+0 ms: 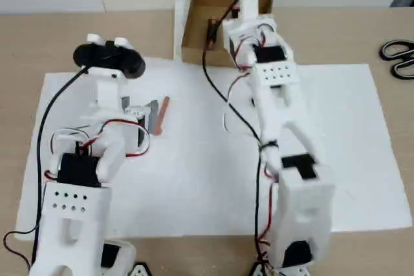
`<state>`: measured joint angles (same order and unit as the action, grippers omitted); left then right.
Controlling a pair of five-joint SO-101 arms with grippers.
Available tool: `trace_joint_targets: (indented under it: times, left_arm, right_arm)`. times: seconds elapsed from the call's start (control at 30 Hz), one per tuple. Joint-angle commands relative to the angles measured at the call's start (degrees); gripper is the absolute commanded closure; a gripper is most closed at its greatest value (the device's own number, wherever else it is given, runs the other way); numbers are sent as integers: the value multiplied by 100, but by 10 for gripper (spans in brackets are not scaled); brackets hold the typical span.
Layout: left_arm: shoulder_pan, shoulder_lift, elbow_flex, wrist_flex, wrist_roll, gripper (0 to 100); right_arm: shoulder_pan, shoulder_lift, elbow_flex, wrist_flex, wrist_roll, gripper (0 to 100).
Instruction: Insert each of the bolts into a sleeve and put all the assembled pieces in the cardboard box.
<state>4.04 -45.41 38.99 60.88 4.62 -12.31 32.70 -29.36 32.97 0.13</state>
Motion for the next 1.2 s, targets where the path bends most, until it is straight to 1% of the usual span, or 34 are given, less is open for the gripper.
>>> trace_joint_targets:
  times: [0.0, 0.2, 0.53, 0.8, 1.07, 1.17]
  left_arm:
    - [-44, -79, -171, 18, -35, 824]
    - [-44, -79, -163, 18, -35, 824]
    - [-44, -79, -136, 18, -35, 824]
    - [-35, -79, -136, 18, -35, 824]
    - [-35, -79, -136, 18, -35, 824]
    - [-35, -79, -136, 18, -35, 824]
  right_arm:
    - [-22, 479, -1310, -163, -26, 995]
    - [-40, 1305, -2295, -171, -26, 995]
    - [-101, 2501, -3402, -180, -18, 992]
    - [-163, 3521, -4607, -171, -9, 991]
    - [-198, 3978, -5029, -136, -9, 988]
    - [-198, 3996, -5029, -136, -26, 929]
